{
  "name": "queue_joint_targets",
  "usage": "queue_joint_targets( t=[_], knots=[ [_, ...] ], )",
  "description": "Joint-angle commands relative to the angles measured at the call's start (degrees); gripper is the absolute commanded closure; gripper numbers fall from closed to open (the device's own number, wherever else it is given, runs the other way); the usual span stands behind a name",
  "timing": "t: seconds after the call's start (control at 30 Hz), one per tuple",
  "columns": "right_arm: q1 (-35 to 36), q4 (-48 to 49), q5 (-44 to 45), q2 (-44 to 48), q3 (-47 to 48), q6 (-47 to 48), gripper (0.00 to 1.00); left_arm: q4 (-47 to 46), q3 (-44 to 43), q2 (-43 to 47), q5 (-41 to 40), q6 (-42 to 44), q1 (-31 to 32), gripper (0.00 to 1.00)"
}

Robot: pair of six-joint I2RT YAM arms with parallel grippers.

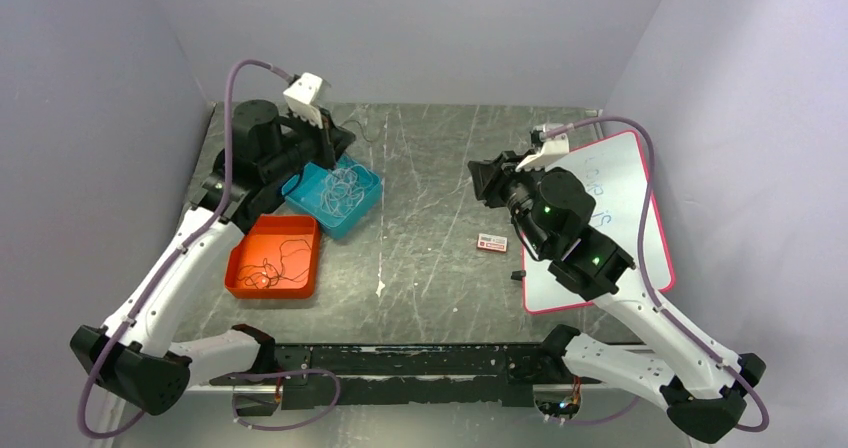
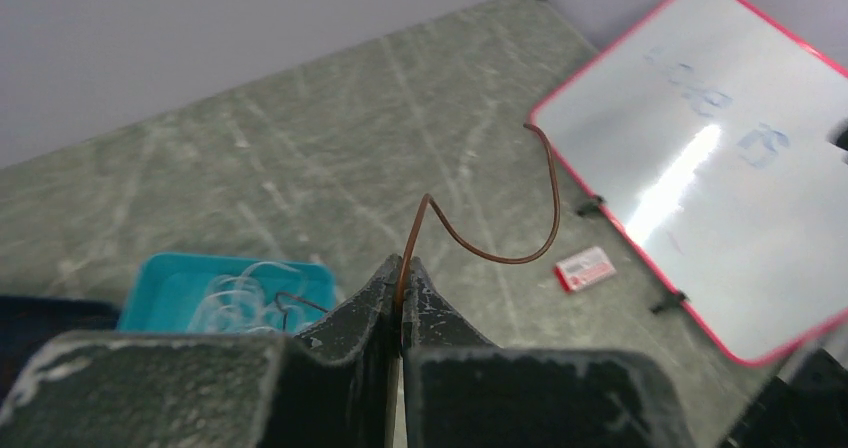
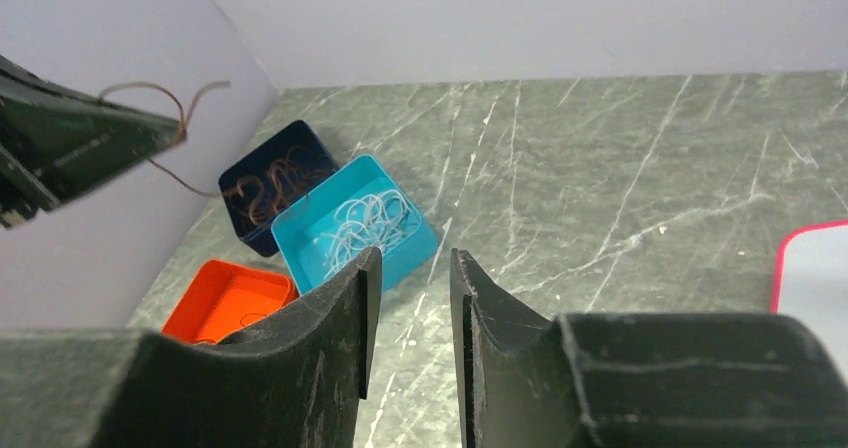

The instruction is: Untangle the cables

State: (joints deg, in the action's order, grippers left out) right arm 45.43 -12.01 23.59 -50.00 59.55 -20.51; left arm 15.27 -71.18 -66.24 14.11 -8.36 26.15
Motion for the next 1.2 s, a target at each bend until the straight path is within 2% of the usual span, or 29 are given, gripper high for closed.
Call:
queue_joint_targets(
  t=[0.0,0.2,0.5,0.83,1.17],
  knots=[
    [-0.25,-1.42,0.41,0.95,-0.31,0.45,0.65,6.18,-4.35,-1.7,-4.21,3.03,-6.37,0.93],
    [-0.26,-2.14,-0.19,2.43,-1.67,0.27,0.64,6.92,-7.88,-5.42,-4.66,5.48,-16.25,0.93],
    [-0.2,-2.57,-2.44,3.72,-4.38,-1.65,0.64,-1.85,-7.15,-13.47,1.87,4.21,-28.12,0.93],
    [-0.19,-3.66,-1.49,4.73,-5.85,-1.62,0.63,-9.56,-6.98,-22.79,9.74,-0.71,-32.89,0.93],
    [-0.25,-3.99,-3.25,4.44,-5.18,-2.03,0.63,-12.04,-5.7,-30.62,9.67,-4.96,-38.51,0.93]
  ],
)
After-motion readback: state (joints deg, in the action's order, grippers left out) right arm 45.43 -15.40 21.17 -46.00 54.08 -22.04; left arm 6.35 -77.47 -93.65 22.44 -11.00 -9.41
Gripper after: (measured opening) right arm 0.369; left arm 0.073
